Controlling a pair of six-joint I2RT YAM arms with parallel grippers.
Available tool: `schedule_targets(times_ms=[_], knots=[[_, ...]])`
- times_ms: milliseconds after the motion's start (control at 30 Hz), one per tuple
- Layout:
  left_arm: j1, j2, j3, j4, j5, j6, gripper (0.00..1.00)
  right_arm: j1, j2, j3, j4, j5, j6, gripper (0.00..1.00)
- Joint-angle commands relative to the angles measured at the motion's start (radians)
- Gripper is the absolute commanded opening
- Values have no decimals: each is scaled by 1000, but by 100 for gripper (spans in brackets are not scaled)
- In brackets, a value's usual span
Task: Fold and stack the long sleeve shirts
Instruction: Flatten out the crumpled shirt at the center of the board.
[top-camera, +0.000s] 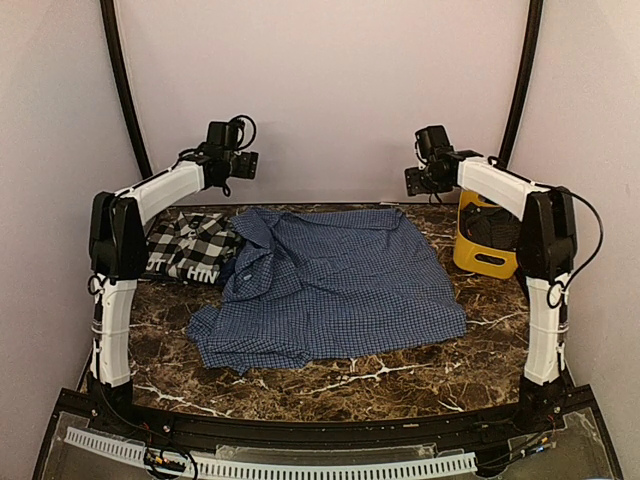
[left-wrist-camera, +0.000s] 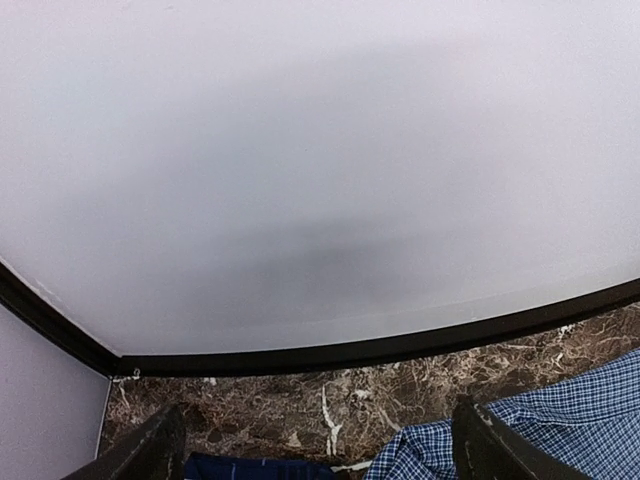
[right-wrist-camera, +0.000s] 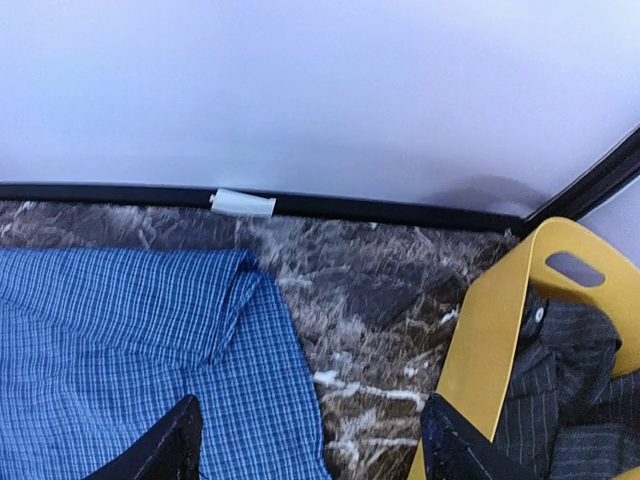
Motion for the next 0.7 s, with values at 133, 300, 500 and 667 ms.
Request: schedule_targets(times_ms=[133,300,500,667], knots=[[5,-365,-381,-37,332,-291,97,87,-305,-542,212,-255,67,73],[-21,-656,-912,218,484,-442,99,147,-333,-716,272,-375,97,74],[-135,-677,-1053,236,431,-434,99,186,-293,-824,350,-477,124,73],[-198,-580,-1054,235,368,-445,99,183,-257,-856,323,-426,137,72]])
